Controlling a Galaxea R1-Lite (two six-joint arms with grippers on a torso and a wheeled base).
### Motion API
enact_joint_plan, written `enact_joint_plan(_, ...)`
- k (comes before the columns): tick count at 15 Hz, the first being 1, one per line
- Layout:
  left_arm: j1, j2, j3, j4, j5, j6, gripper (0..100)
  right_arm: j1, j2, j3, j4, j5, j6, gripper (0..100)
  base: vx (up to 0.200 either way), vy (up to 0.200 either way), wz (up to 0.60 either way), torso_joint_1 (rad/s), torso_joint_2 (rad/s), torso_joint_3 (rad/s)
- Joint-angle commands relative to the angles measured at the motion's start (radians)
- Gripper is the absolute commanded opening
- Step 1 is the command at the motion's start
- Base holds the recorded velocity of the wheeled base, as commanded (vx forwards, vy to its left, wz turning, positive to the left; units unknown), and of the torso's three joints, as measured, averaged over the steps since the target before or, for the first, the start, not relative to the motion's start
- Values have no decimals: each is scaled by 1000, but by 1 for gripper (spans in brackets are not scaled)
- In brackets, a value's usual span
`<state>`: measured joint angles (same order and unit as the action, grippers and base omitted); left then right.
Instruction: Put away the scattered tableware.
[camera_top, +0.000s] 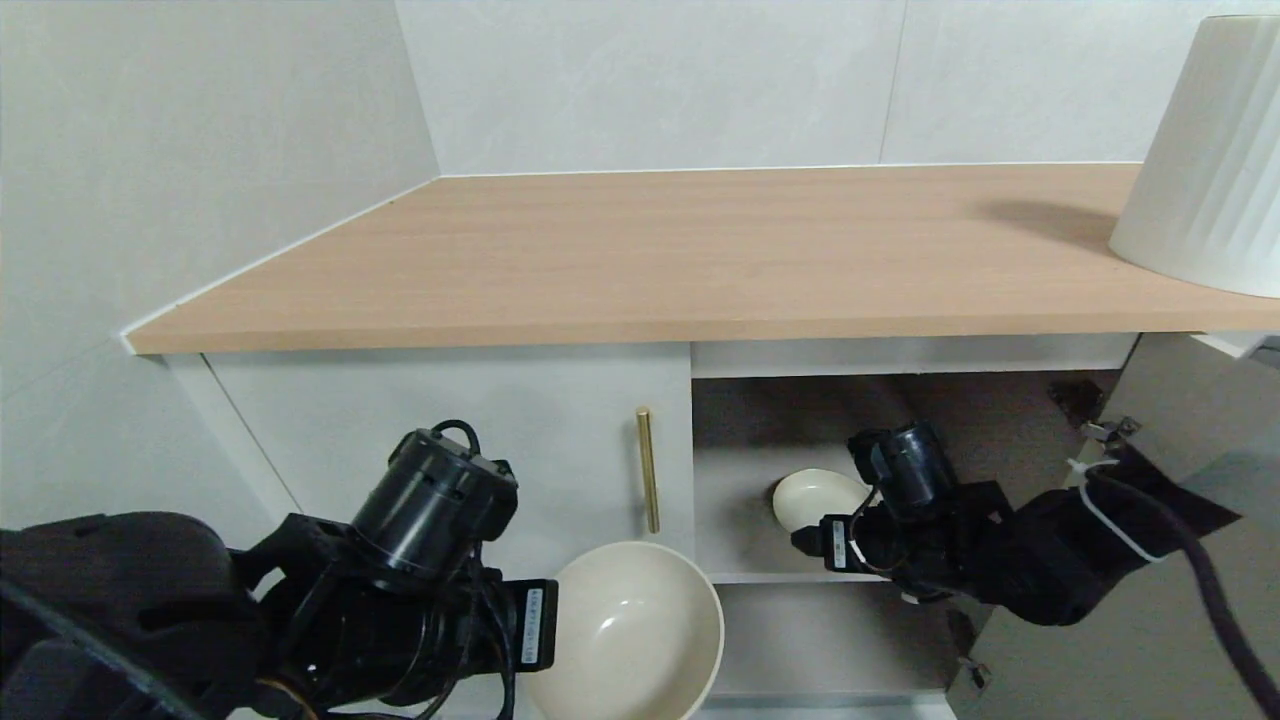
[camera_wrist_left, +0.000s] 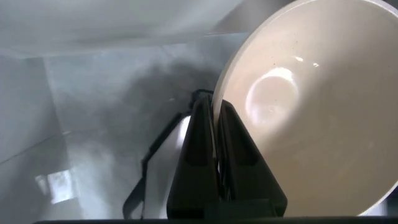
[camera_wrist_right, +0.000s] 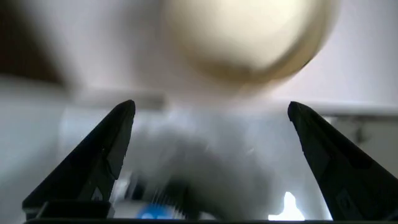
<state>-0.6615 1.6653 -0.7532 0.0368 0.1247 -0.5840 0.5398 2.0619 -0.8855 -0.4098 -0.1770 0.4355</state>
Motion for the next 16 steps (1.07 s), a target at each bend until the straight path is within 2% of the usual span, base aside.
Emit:
enact_joint_plan(1, -43, 63, 0, -2, 9, -8, 0, 78, -197, 36, 120, 85, -3, 100, 0, 0, 0, 0, 0, 0)
enact_joint_plan(3, -82, 122, 0, -5, 4, -16, 0, 121, -272, 36, 235, 125, -31, 100, 0, 0, 0, 0, 0, 0)
enact_joint_plan(4, -99, 154, 0, -23, 7, -42, 0, 147, -309, 40, 282, 139, -60, 100, 0, 0, 0, 0, 0, 0)
enact_joint_plan(11, -129, 149, -9, -41, 10, -51, 0, 298, -258, 71, 290, 149, -61, 100, 0, 0, 0, 0, 0, 0)
enact_joint_plan(16, -142, 129, -9, -40, 12, -51, 0, 316, -166, 65, 286, 140, -61, 100, 0, 0, 0, 0, 0, 0)
